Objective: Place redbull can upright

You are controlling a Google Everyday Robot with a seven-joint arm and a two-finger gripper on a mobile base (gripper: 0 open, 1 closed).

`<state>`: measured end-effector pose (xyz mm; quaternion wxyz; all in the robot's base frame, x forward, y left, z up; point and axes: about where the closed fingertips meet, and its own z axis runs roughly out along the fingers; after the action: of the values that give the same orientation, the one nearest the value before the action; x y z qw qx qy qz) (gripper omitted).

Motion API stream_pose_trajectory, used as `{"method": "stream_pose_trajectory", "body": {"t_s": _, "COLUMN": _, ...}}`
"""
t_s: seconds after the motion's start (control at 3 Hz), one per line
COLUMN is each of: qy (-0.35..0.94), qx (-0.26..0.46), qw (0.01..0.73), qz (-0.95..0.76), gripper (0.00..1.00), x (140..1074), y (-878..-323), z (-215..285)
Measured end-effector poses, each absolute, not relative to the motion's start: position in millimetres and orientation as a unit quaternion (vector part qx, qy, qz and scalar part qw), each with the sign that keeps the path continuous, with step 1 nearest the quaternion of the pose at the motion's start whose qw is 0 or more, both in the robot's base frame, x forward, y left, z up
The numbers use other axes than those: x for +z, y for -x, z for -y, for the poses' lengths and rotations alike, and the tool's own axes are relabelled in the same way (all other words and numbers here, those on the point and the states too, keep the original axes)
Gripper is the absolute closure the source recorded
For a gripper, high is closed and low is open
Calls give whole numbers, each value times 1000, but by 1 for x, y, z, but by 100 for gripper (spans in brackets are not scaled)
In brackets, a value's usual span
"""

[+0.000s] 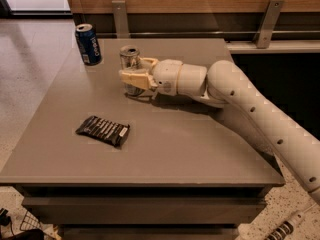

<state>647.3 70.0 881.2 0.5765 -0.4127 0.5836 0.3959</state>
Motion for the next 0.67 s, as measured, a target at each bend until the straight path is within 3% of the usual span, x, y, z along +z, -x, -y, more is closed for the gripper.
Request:
{"method": "stream_pose_trajectory", "body": {"t_s": 0.33, "qy": 414, "qx": 397, "qw": 576, "qz": -583, "gripper": 7, "x": 881, "y": -647, "z": -72}}
{"method": "stream_pose_trajectory", "body": {"t_s": 0.67, "qy": 415, "qx": 398, "qw": 575, "qz": -582, "gripper": 0, "x": 882, "y": -646, "z": -74}}
